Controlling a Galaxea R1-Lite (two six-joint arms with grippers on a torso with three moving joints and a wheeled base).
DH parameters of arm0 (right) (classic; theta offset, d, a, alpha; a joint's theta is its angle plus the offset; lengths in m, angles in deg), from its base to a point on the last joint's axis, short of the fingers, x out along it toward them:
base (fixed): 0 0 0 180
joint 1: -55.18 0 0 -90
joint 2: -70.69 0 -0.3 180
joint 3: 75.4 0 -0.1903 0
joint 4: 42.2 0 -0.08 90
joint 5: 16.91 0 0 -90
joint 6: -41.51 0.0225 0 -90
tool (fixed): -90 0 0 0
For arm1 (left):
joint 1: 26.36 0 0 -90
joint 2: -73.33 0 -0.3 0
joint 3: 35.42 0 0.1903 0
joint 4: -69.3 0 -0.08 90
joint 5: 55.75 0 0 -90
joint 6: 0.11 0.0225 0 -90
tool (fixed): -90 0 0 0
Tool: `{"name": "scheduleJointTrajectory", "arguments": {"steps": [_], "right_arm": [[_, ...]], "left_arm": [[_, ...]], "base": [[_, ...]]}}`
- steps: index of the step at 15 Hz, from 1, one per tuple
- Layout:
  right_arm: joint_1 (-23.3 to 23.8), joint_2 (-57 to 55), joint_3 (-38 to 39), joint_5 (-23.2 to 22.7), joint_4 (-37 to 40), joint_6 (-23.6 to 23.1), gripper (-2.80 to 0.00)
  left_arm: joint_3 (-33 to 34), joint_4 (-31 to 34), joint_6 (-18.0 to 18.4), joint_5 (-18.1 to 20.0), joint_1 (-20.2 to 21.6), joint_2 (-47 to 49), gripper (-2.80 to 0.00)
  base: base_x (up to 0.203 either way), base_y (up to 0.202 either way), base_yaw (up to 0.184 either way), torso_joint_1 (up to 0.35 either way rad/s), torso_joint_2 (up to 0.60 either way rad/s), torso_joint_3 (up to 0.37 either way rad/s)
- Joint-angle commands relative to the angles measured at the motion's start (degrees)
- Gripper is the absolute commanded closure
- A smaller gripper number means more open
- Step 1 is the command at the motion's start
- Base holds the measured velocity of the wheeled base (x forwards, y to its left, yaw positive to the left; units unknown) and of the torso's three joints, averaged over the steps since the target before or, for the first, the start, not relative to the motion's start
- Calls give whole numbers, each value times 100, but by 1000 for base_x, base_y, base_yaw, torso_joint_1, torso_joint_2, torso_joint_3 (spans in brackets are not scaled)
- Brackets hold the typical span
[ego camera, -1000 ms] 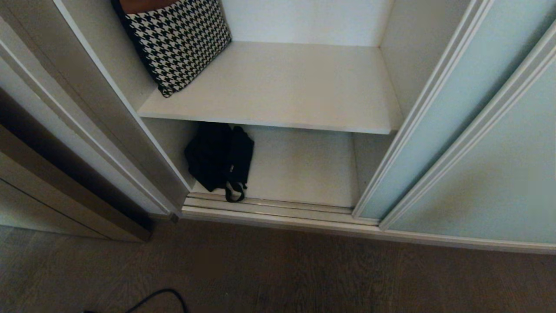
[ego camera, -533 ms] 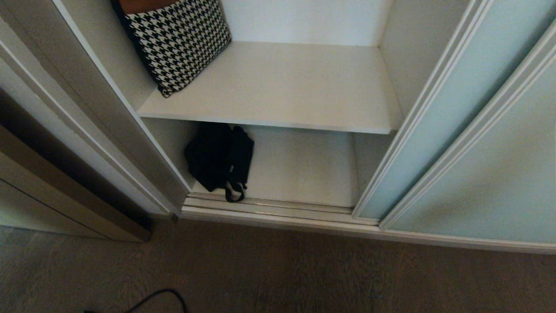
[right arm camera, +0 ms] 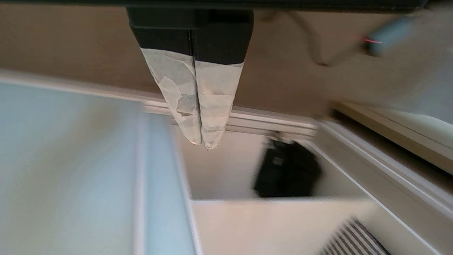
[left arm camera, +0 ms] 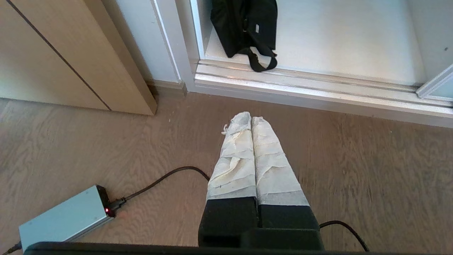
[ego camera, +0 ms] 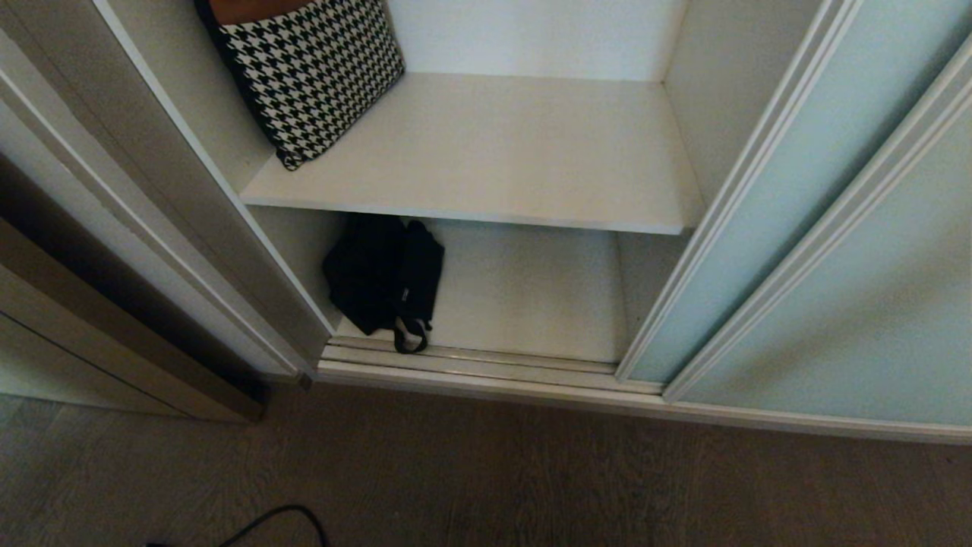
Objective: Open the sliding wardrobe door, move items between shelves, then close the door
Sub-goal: Close the door
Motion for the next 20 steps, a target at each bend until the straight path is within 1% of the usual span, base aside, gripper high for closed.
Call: {"name": "scheduleJointTrajectory", "arguments": {"steps": [1,3,5,6,7,10,11,12,13,14,15,17,20], "right_arm": [[-83,-1059,-688,-9,21,570,0],[-101,-1593,-1191,12,27,1218,0],[-73,-1959,-1483,56,18,1663,0],[-62,-2075,-1595,89,8,1962,0],[-59,-2176,-1679,119,-13,2146,0],[3,-2530,-1694,274,-386,2399,0],[252,-2598,-1692,257,-484,2489,0],[676,-2676,-1692,112,-579,2544,0],[1194,-2758,-1700,-175,-651,2596,0],[1656,-2798,-1709,-666,-700,2642,0],[1910,-2826,-1717,-1172,-737,2670,0],[2208,-3004,-1644,-1499,-828,2670,0],[2230,-3289,-1633,-1915,-874,2687,0]], "left_arm": [[1,0,-2,2,2,9,0],[1,0,-2,2,2,7,0],[1,0,-2,2,2,7,0],[1,0,-2,2,2,7,0],[1,0,-2,2,2,7,0],[1,0,-2,2,2,7,0],[1,0,-2,2,2,14,0],[1,0,-2,2,2,10,0],[1,0,-2,2,2,12,0],[1,0,-2,2,2,15,0],[1,0,-2,2,2,8,0],[1,0,-2,2,2,7,0],[1,0,-2,2,2,8,0]], "base": [[0,0,0,0,0,0],[0,0,0,0,0,0],[0,0,0,0,0,0],[0,0,0,0,0,0],[0,0,0,0,0,0],[0,0,0,0,0,0],[0,0,0,0,0,0],[0,0,0,0,0,0],[0,0,0,0,0,0],[0,0,0,0,0,0],[0,0,0,0,0,0],[0,0,0,0,0,0],[0,0,0,0,0,0]]}}
